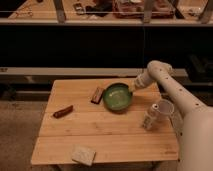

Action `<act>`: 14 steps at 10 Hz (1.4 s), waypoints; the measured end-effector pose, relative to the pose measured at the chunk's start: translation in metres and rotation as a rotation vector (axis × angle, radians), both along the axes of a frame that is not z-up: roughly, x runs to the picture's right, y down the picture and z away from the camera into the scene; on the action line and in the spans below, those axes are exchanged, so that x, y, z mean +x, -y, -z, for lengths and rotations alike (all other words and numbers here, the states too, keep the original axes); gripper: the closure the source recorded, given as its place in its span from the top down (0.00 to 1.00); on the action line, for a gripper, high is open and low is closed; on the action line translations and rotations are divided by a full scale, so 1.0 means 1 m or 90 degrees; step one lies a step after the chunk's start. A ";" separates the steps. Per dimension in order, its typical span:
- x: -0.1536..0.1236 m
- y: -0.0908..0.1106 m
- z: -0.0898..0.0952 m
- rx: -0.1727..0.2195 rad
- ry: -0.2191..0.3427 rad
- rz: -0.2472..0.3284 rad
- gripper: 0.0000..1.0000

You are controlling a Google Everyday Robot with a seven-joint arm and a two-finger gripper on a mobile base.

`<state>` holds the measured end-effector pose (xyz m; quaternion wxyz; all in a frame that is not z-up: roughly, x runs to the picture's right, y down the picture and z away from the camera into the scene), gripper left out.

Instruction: Drag the ceramic bowl in a circle

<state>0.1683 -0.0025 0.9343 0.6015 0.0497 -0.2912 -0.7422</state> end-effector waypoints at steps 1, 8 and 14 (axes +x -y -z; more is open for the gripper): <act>-0.017 0.001 -0.001 0.005 0.022 0.014 0.10; -0.035 -0.078 0.032 -0.027 0.090 0.121 0.10; 0.044 -0.079 0.031 -0.037 -0.045 0.064 0.10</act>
